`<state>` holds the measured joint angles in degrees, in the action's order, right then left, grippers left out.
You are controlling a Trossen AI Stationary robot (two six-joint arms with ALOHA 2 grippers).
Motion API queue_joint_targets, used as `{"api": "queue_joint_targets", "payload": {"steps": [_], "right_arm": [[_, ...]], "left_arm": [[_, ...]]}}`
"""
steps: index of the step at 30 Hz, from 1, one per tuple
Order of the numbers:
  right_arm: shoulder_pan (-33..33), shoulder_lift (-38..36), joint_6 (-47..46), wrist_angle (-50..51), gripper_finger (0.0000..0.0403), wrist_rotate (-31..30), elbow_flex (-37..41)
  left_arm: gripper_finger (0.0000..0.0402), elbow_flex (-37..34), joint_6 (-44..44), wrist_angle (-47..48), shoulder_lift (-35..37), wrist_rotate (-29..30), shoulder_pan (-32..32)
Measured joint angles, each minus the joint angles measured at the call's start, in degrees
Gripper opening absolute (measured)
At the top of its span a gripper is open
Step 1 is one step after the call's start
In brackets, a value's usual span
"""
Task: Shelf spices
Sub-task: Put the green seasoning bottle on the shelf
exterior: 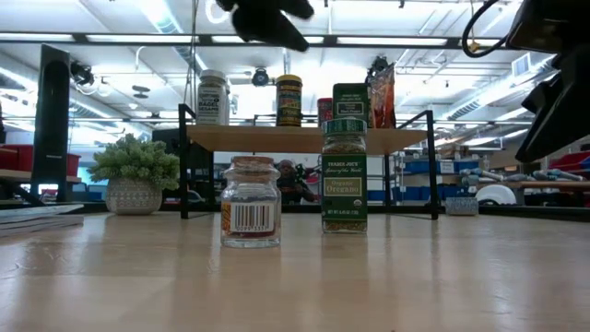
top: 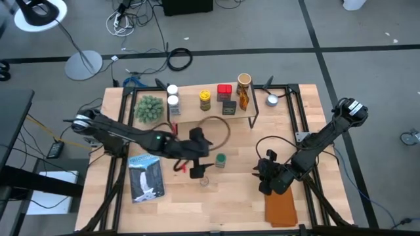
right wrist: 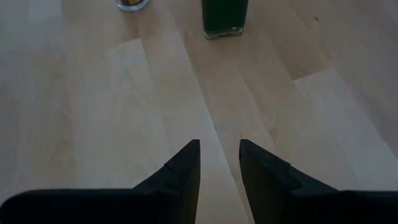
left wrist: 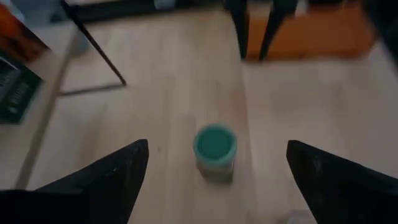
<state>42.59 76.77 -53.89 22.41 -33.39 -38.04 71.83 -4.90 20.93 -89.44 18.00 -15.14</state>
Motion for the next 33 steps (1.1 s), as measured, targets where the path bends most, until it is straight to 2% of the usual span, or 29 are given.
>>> {"api": "queue_joint_targets", "payload": {"steps": [3, 11, 16, 26, 33], "right_arm": [[0.00, 0.00, 0.02, -0.34, 0.0111, 0.00, 0.00], [0.00, 0.00, 0.02, -1.06, 0.0111, 0.00, 0.02], [0.00, 0.00, 0.04, -1.11, 0.0112, 0.02, 0.02], [0.00, 0.00, 1.05, -1.39, 0.0112, 0.04, 0.02], [0.00, 0.00, 1.09, -1.41, 0.0112, 0.05, 0.02]], "left_arm": [[0.0386, 5.78, 2.38, 6.80, -4.93, -1.80, 1.08], [0.0386, 19.07, 6.12, 18.34, -17.28, -11.24, 5.43], [0.0386, 24.56, 6.34, 24.04, -22.99, -13.19, 7.14], [0.0386, 26.10, 5.42, 26.21, -26.17, -13.76, 9.00], [0.0386, 26.10, 6.02, 22.89, -26.13, -13.81, 9.08]]}}
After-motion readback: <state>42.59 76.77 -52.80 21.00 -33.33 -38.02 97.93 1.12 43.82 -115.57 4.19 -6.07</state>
